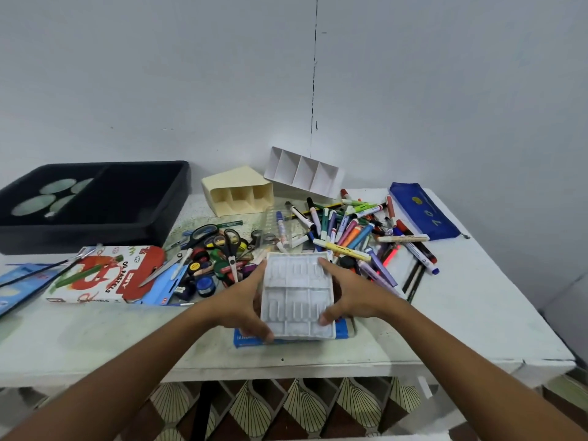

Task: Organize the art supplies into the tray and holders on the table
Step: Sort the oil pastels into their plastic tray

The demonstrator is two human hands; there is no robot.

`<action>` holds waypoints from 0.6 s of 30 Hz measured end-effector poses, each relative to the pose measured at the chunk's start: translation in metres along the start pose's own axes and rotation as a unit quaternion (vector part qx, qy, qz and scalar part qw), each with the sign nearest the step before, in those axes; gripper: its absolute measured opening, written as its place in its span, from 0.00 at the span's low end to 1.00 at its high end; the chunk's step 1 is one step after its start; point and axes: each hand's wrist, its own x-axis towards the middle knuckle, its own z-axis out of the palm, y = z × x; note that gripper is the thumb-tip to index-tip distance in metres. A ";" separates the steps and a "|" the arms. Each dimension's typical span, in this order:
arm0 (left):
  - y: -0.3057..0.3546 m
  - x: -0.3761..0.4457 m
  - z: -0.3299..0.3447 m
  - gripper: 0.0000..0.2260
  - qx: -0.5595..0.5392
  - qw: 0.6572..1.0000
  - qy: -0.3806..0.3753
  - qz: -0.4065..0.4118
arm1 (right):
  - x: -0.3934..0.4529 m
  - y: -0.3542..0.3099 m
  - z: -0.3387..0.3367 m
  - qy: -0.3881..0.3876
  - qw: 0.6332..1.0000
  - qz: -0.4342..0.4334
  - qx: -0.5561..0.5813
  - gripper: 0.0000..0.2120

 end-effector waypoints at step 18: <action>0.136 0.111 0.095 0.56 0.097 0.977 -0.157 0.108 | -0.148 0.101 -0.078 0.151 0.972 0.142 0.112 0.59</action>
